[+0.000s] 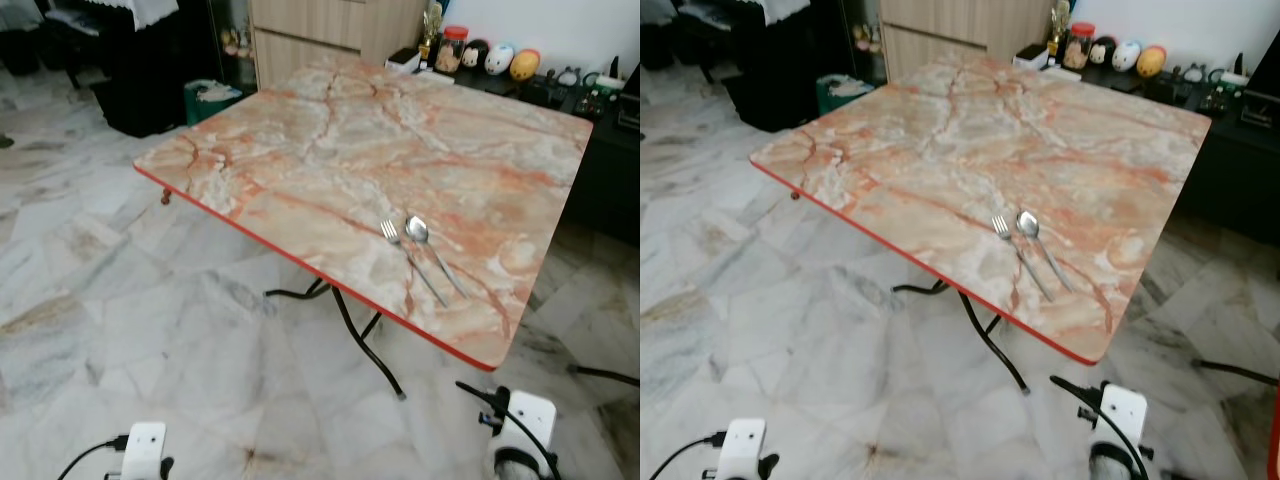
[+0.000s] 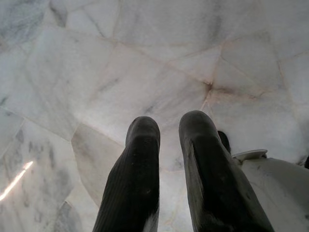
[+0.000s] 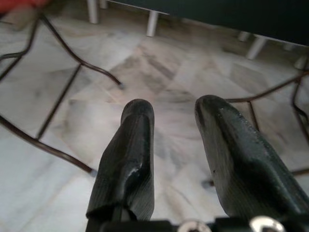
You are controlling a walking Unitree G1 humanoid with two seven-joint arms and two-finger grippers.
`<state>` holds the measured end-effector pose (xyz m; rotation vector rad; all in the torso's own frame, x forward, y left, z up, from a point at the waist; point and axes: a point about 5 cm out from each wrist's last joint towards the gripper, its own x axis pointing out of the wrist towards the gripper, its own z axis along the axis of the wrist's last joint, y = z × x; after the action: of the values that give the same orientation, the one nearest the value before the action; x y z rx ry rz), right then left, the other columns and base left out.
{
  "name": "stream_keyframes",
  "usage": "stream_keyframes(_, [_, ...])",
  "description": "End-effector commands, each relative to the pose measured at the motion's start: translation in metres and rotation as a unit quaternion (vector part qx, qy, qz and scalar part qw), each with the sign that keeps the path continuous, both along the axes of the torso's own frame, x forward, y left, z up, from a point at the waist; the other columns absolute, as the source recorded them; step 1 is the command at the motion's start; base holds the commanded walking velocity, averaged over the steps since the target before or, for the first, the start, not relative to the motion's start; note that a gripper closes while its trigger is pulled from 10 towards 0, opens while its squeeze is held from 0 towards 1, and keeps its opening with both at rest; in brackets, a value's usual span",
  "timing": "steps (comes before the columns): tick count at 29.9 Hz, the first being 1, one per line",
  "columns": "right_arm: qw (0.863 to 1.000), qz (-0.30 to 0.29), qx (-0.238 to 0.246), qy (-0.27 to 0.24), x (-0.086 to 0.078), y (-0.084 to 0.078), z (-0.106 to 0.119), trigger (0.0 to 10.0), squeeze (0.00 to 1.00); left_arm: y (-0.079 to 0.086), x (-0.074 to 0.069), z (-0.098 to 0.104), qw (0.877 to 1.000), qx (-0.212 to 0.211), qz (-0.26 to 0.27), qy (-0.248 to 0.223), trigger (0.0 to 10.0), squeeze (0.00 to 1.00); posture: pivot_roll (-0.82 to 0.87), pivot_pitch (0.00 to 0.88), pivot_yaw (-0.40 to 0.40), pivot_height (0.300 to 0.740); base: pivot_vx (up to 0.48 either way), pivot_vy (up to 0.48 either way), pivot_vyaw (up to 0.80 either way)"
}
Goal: Setting the table
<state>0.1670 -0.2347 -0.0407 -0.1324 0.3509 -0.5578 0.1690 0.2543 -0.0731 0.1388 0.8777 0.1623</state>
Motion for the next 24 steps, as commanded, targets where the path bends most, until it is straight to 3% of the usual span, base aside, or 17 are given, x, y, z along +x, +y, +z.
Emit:
stream_keyframes(1, [1.0,-0.019,-0.012,-0.016,-0.005,-0.002,0.005,10.0,0.0,0.001,-0.009,-0.004,1.0,-0.004,0.002,0.022,10.0,0.0,-0.05,0.0,0.011,0.74,0.0,0.0,0.0])
stream_keyframes(5, [0.998,-0.036,-0.036,-0.037,-0.012,-0.006,0.015,10.0,0.0,0.001,-0.01,-0.005,1.0,-0.003,-0.003,0.025,10.0,0.0,-0.05,0.0,0.016,0.74,0.0,0.0,0.0])
stream_keyframes(10, [0.992,-0.05,-0.071,-0.093,0.003,-0.014,0.046,10.0,0.0,0.0,-0.009,-0.005,1.0,-0.001,-0.006,0.025,10.0,0.0,-0.06,0.0,0.016,0.74,0.0,0.0,0.0])
stream_keyframes(13, [0.984,-0.018,-0.088,-0.152,0.033,-0.011,0.077,10.0,0.0,0.0,-0.007,-0.004,1.0,-0.001,-0.002,0.022,10.0,0.0,-0.05,0.0,0.009,0.74,0.0,0.0,0.0])
stream_keyframes(14, [0.984,-0.018,-0.088,-0.152,0.033,-0.011,0.077,10.0,0.0,0.0,-0.007,-0.004,1.0,-0.001,-0.002,0.022,10.0,0.0,-0.05,0.0,0.009,0.74,0.0,0.0,0.0])
stream_keyframes(15, [0.982,-0.008,-0.091,-0.168,0.043,-0.009,0.086,10.0,0.0,0.0,-0.007,-0.004,1.0,-0.001,0.0,0.02,10.0,0.0,-0.04,0.0,0.005,0.74,0.0,0.0,0.0])
stream_keyframes(19, [0.973,0.031,-0.069,-0.217,0.081,-0.001,0.113,10.0,0.0,0.0,-0.006,-0.003,1.0,-0.001,0.004,0.018,10.0,0.0,-0.03,0.0,-0.008,0.74,0.0,0.0,0.0])
stream_keyframes(20, [0.97,0.074,-0.043,-0.227,0.106,0.009,0.126,10.0,0.0,0.0,-0.005,-0.003,1.0,-0.001,0.007,0.017,10.0,0.0,-0.03,0.0,-0.008,0.74,0.0,0.0,0.0])
stream_keyframes(21, [0.967,0.098,-0.034,-0.233,0.118,0.015,0.133,10.0,0.0,0.0,-0.005,-0.003,1.0,-0.002,0.009,0.016,10.0,0.0,-0.03,0.0,-0.009,0.74,0.0,0.0,0.0])
stream_keyframes(23, [0.961,0.137,-0.021,-0.238,0.137,0.024,0.143,10.0,0.0,0.0,-0.005,-0.003,1.0,-0.002,0.012,0.016,10.0,0.0,-0.02,0.0,-0.014,0.74,0.0,0.0,0.0])
stream_keyframes(24, [0.961,0.137,-0.021,-0.238,0.137,0.024,0.143,10.0,0.0,0.0,-0.005,-0.003,1.0,-0.002,0.012,0.016,10.0,0.0,-0.02,0.0,-0.014,0.74,0.0,0.0,0.0])
